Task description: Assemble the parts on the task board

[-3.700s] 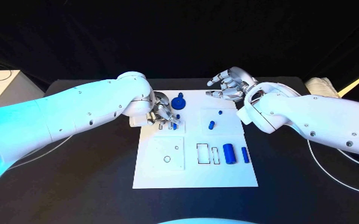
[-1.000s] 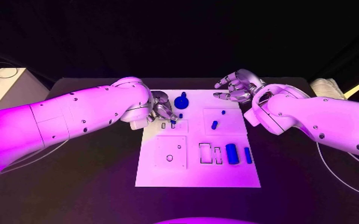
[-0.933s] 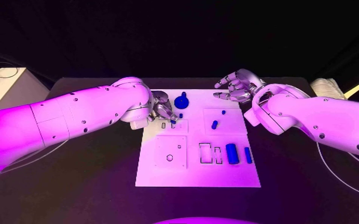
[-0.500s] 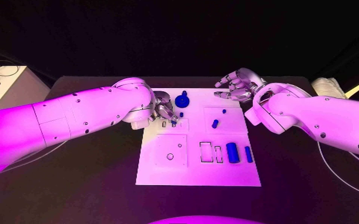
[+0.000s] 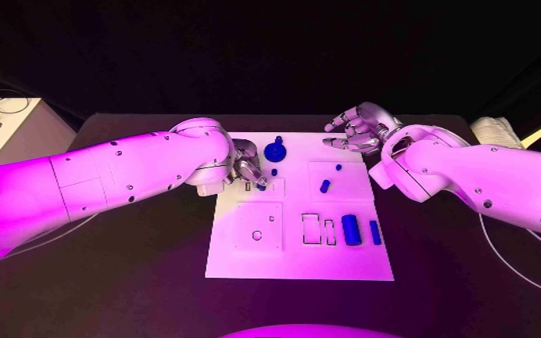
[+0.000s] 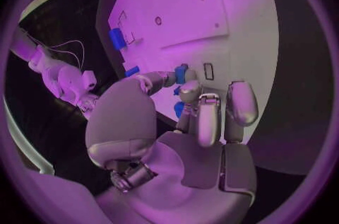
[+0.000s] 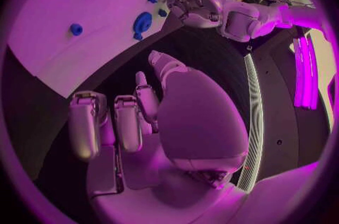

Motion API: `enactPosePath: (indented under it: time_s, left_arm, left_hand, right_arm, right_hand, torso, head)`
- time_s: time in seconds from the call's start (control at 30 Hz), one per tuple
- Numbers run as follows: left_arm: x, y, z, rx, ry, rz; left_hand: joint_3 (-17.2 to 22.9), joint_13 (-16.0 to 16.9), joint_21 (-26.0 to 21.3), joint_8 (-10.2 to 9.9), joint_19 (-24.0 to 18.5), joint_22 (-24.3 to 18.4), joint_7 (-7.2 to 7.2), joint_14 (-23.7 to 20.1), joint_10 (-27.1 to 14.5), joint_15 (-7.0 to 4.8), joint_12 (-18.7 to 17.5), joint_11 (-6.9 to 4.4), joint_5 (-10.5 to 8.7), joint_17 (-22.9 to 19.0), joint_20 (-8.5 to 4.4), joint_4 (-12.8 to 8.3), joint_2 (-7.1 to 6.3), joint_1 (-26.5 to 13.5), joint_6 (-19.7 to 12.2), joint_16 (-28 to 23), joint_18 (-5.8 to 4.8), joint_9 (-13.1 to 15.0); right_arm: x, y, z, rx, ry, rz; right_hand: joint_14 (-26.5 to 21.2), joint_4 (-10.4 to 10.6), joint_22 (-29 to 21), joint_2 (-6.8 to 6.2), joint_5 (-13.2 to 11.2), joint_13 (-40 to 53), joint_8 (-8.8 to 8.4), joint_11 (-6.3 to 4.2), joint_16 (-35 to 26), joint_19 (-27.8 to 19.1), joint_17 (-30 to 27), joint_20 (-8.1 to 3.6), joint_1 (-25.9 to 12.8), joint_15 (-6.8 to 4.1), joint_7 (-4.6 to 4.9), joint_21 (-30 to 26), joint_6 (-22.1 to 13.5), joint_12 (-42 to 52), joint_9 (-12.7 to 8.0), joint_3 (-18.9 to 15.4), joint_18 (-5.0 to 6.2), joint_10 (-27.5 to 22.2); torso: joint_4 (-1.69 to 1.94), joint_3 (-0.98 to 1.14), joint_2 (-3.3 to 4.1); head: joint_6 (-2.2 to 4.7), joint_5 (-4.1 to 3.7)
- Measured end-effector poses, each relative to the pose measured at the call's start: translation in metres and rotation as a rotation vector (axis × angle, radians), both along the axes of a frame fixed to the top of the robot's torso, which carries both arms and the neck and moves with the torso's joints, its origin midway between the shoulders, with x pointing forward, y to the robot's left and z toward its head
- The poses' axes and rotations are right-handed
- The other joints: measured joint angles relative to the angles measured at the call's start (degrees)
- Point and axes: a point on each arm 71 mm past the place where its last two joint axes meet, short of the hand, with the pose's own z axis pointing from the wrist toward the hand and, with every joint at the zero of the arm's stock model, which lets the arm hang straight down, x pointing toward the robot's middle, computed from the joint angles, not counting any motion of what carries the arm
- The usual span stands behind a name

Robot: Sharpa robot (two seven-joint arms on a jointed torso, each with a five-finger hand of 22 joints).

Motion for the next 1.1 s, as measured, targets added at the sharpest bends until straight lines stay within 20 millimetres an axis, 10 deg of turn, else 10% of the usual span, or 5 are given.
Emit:
enactPosePath:
  time_s: [1.1]
  left_arm:
    - [0.0001, 0.0003, -0.0011, 0.019, 0.016, -0.01]
  left_hand:
    - [-0.1, 0.5, 0.2, 0.1, 0.5, 0.5, 0.3, 0.0, 1.4, -0.4, 0.3, -0.31, 0.32, 0.0, -0.11, -0.2, 1.33, -1.3, 0.3, 0.3, 0.0, 0.3]
  right_arm:
    - [-0.0004, -0.0003, -0.0012, -0.001, 0.004, 0.001]
  right_hand:
    - [0.0, 0.0, 0.0, -0.22, 0.2, 0.0, 0.0, 0.0, 0.0, 0.0, 0.0, 0.0, -0.2, 0.0, -0.01, 0.0, 0.0, 0.0, 0.0, 0.0, 0.0, 0.0]
  torso:
    - [-0.07, 0.04, 0.03]
  head:
    - [-0.41, 0.16]
